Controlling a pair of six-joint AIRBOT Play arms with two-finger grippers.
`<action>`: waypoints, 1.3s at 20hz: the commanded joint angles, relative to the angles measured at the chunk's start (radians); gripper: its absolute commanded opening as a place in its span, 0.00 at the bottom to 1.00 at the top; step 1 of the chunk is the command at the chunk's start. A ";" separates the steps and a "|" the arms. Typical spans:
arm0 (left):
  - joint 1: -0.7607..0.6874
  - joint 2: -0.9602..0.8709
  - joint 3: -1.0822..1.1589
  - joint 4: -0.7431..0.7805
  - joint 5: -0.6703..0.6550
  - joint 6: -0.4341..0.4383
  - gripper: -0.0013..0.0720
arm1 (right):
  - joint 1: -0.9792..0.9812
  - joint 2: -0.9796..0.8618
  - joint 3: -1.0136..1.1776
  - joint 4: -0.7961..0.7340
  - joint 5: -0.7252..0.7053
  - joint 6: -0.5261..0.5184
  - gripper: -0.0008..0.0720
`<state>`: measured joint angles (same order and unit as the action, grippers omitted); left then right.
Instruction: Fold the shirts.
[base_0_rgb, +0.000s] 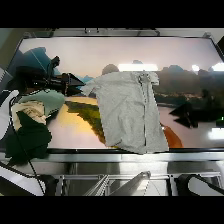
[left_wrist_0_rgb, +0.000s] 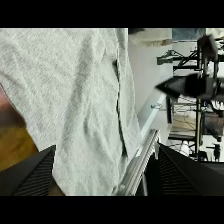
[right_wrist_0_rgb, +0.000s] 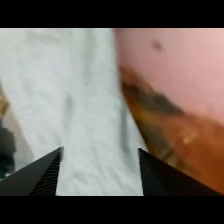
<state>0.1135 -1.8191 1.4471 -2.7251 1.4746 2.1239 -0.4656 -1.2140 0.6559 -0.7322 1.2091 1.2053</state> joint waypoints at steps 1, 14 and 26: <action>-0.036 -0.001 0.000 0.011 -0.085 -0.003 0.99 | 0.025 0.217 -0.309 -0.107 -0.122 0.172 0.78; -0.068 -0.151 0.276 0.311 -0.291 -0.165 0.99 | 0.285 0.167 -0.419 -0.016 -0.282 0.144 0.04; -0.130 -0.425 0.589 0.512 -0.151 -0.317 0.98 | 0.278 0.169 -0.408 -0.014 -0.277 0.132 0.03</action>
<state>-0.0288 -2.2192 2.0270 -2.2253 1.2640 1.8095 -0.1875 -1.0454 0.2462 -0.7479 0.9577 1.3422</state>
